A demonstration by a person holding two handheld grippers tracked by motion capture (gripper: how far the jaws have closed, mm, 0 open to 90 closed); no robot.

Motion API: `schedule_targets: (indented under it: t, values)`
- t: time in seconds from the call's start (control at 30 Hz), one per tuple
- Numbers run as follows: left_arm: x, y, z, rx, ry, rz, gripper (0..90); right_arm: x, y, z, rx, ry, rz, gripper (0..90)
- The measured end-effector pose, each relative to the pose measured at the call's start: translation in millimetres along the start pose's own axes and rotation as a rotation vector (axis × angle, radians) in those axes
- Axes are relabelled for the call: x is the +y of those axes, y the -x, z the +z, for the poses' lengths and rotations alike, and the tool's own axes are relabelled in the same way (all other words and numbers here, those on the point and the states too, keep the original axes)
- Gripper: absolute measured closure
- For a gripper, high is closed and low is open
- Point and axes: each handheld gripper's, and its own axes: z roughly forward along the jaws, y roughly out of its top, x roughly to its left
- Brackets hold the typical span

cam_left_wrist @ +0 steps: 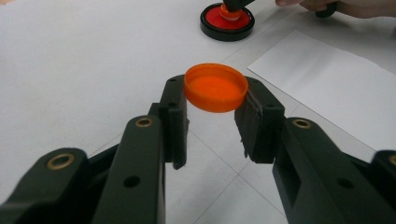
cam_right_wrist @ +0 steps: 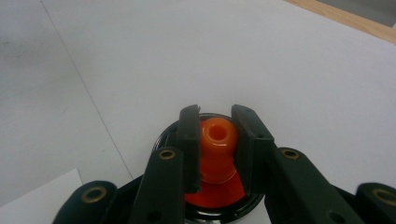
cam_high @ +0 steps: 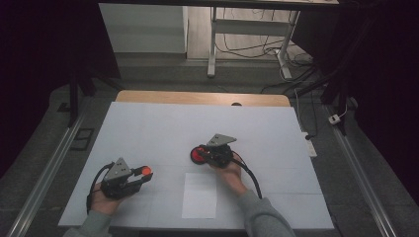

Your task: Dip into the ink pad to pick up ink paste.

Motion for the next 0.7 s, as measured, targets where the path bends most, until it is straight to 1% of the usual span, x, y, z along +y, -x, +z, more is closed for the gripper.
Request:
schedule_targets:
  t: [0.23,0.3,0.33,0.37,0.43,0.57,0.67,0.7]
  values:
    - [-0.2,-1.3,-0.6,0.001,0.001,-0.001,64.8,3.2,-0.9,-0.2,-0.004,-0.019,-0.015,72.9]
    - [-0.1,-1.3,-0.4,-0.001,0.001,-0.002,64.8,4.5,-0.3,-1.1,-0.002,-0.026,-0.001,72.7]
    - [-0.1,-1.1,-0.2,0.000,0.001,-0.001,64.8,4.3,0.9,-1.9,0.016,0.001,0.019,72.7]
    - [0.0,-0.9,0.0,0.000,0.001,-0.001,64.8,5.7,2.2,-4.5,0.017,0.020,0.037,72.7]
    - [0.2,-0.9,0.2,-0.001,0.000,0.001,64.8,11.6,4.7,-11.8,0.010,0.063,0.045,72.7]
    - [0.3,-0.5,0.0,0.001,0.000,0.001,64.8,22.0,7.3,-25.9,0.010,0.109,0.046,72.7]
    - [0.6,-0.1,-0.5,0.002,0.001,0.003,64.8,28.3,6.6,-32.1,0.015,0.129,0.038,72.7]
    - [0.5,-0.2,-0.3,0.002,0.001,0.002,64.7,30.1,6.5,-33.4,0.018,0.129,0.032,72.7]
